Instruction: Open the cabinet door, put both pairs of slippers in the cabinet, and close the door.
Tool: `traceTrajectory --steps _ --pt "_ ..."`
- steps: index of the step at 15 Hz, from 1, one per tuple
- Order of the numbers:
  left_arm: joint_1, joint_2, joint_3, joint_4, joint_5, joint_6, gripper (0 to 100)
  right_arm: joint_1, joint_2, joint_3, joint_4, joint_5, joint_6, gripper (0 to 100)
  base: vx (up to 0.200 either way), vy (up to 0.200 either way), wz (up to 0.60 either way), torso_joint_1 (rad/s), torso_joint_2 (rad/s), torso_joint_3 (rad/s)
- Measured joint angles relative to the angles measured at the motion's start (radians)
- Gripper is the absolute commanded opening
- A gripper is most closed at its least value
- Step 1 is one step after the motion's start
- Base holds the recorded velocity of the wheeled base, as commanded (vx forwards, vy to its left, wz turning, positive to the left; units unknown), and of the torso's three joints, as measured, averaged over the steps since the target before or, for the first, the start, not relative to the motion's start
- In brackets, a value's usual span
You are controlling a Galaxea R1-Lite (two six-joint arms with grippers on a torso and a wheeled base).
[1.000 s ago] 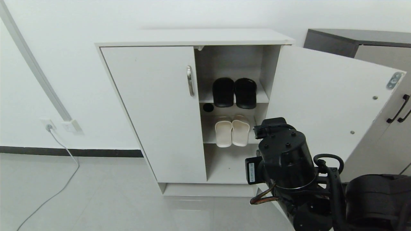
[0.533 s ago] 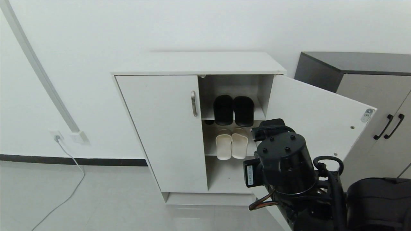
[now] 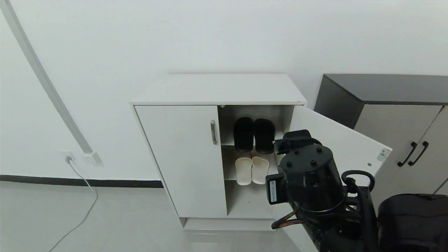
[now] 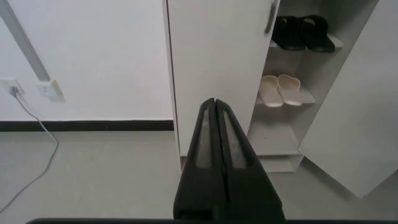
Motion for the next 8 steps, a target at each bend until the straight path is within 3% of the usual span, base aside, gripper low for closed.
traceTrajectory --steps 8 --pt "0.0 0.0 0.0 0.0 0.0 0.0 0 0.0 0.0 0.005 -0.002 0.001 0.0 0 0.0 0.0 0.0 0.224 -0.53 -0.315"
